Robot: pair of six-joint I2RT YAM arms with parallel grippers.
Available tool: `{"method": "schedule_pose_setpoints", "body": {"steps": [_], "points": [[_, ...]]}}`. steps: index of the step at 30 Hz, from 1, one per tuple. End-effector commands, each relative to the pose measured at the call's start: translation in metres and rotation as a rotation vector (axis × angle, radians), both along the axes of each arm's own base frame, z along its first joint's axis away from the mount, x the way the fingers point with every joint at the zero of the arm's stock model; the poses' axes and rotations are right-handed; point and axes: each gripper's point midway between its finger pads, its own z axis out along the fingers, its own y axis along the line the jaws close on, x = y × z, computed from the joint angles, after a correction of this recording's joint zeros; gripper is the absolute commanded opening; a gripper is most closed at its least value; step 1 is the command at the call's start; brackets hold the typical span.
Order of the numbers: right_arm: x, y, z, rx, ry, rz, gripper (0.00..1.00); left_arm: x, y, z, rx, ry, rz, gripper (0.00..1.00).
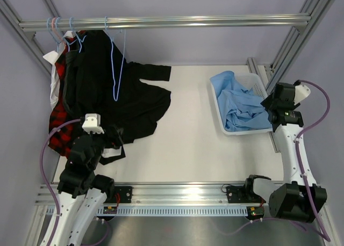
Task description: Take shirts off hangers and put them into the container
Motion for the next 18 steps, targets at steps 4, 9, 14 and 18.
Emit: {"method": "schedule_pose_setpoints", "body": {"steps": [4, 9, 14, 18], "points": [[-0.003, -0.002, -0.065, 0.068, 0.142, -0.021, 0.61, 0.003, -0.004, 0.02, -0.03, -0.083, -0.014, 0.99], [0.025, 0.026, -0.097, 0.177, 0.182, 0.139, 0.58, 0.003, -0.004, 0.02, -0.03, -0.081, -0.014, 0.99], [0.049, 0.038, -0.137, 0.24, 0.253, 0.222, 0.57, 0.003, -0.004, 0.019, -0.029, -0.079, -0.012, 0.99], [0.058, 0.042, -0.169, 0.278, 0.325, 0.235, 0.57, 0.003, -0.004, 0.018, -0.026, -0.073, -0.011, 0.99]]}}
